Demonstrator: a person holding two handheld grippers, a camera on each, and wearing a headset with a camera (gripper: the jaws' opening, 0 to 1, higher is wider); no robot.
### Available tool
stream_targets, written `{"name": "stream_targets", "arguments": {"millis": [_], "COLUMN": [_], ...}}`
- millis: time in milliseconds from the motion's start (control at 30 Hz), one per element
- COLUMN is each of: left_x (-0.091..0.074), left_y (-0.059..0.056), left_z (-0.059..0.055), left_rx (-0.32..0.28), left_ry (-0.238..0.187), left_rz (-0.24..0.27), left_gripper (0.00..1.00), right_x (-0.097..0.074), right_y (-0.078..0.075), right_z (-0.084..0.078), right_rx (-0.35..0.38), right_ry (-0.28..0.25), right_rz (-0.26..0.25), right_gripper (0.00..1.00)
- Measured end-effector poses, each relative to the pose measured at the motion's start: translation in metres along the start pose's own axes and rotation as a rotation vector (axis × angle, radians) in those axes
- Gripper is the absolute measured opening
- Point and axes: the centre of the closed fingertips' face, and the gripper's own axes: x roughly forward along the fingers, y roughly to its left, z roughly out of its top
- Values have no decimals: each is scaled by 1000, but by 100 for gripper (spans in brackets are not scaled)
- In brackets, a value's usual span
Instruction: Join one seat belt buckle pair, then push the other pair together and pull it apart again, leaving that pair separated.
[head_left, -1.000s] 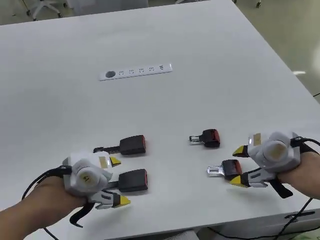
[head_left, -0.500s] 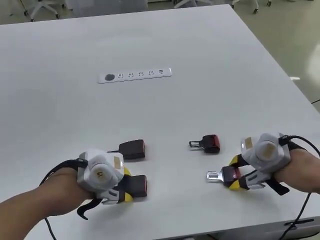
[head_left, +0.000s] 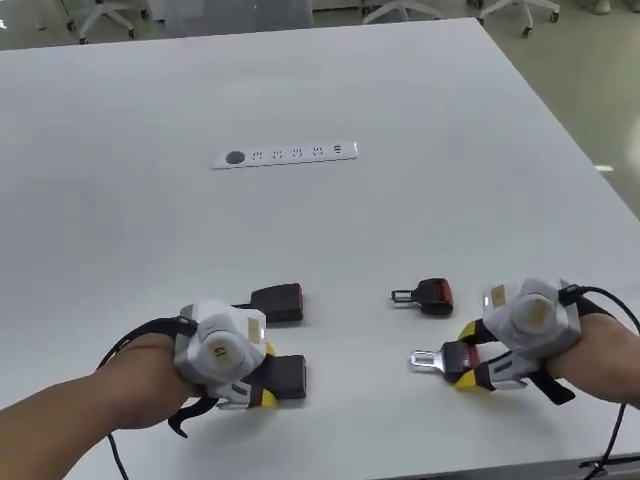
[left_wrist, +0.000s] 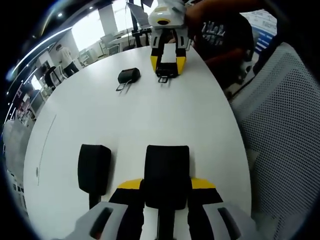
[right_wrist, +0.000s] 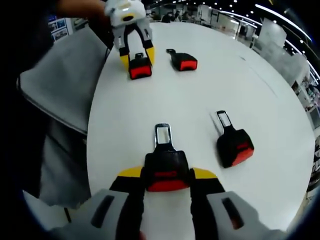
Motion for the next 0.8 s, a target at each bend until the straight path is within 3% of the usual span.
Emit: {"name": "stream_targets", "arguments": {"millis": [200,400,733,800], "left_x": [0,0,1,1], "left_y": [1,1,1,1], "left_z": [0,0,0,0], "left_rx": [-11,-16,-16,-23], "left_ry": [-3,-3,5,8], "left_rz": [0,1,-6,-6], "left_gripper": [33,33,33,33], "right_x": [24,43,62,63], "right_y": [14,26,39,38], "right_z": [43,74,105,105], "right_rx": [-45,-76,-83,-82], "right_ry": [-38,-65,-94,-78], "right_rz": [18,30,42,34], "right_gripper": [35,35,35,35]}}
